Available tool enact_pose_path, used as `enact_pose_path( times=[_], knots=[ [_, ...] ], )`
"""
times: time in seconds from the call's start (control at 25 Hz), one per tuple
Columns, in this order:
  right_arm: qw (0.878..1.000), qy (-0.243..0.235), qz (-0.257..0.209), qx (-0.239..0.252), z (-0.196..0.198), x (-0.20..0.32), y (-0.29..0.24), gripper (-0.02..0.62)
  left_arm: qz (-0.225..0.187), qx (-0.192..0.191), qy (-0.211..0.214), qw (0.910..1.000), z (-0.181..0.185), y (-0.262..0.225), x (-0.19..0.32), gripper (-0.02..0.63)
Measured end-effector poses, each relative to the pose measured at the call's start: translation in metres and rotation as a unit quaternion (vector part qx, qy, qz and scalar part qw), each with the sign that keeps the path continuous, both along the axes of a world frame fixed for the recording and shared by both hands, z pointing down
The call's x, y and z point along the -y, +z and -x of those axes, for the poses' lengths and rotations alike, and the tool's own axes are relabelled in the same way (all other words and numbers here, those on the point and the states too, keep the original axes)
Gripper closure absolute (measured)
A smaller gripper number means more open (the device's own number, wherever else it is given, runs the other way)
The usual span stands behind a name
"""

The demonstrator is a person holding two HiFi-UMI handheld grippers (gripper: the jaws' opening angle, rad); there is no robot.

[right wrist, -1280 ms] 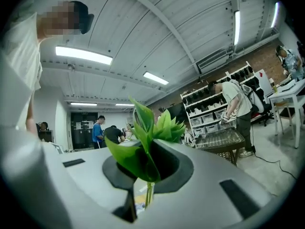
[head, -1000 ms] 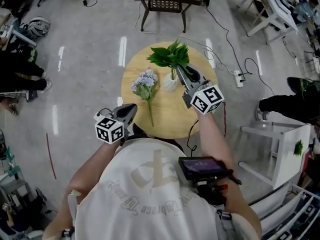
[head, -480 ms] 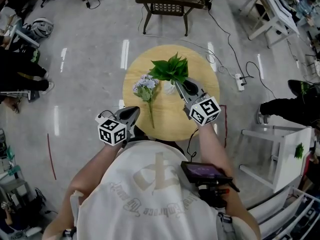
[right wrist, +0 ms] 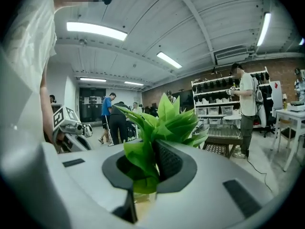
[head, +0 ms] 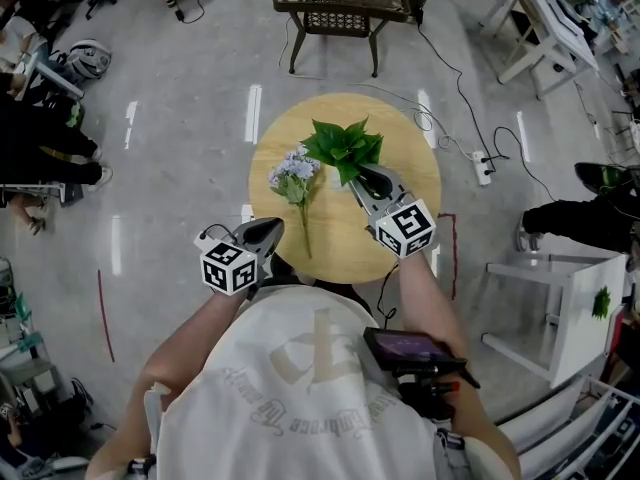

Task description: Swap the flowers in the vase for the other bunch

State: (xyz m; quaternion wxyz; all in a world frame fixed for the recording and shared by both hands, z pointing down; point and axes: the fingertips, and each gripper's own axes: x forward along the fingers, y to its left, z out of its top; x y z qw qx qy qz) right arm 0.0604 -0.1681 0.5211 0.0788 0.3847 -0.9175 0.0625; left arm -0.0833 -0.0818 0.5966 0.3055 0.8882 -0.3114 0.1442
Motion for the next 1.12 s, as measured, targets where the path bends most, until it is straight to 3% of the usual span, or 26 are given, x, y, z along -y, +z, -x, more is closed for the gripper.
enact_pose_path(
  times=[0.12, 0.28, 0.88, 1.12],
  knots=[
    [1.000, -0.004, -0.005, -0.016, 0.005, -0.003, 0.000, 0.571, -0.002, -0.001, 0.001, 1.0000, 0.002, 0.000, -0.002, 0.594],
    [1.000, 0.000, -0.007, -0.030, 0.005, -0.006, 0.000, 0.508, -0.004, -0.003, 0.004, 1.0000, 0.000, -0.001, -0.004, 0.594],
    [0.999, 0.026, -0.021, -0.043, -0.010, -0.006, -0.009, 0.410, -0.008, -0.005, 0.014, 0.9998, -0.006, -0.003, -0.005, 0.594],
    [0.998, 0.032, -0.018, -0.045, -0.009, -0.004, -0.010, 0.399, -0.006, -0.007, 0.018, 0.9998, -0.001, -0.004, -0.003, 0.594]
  ],
)
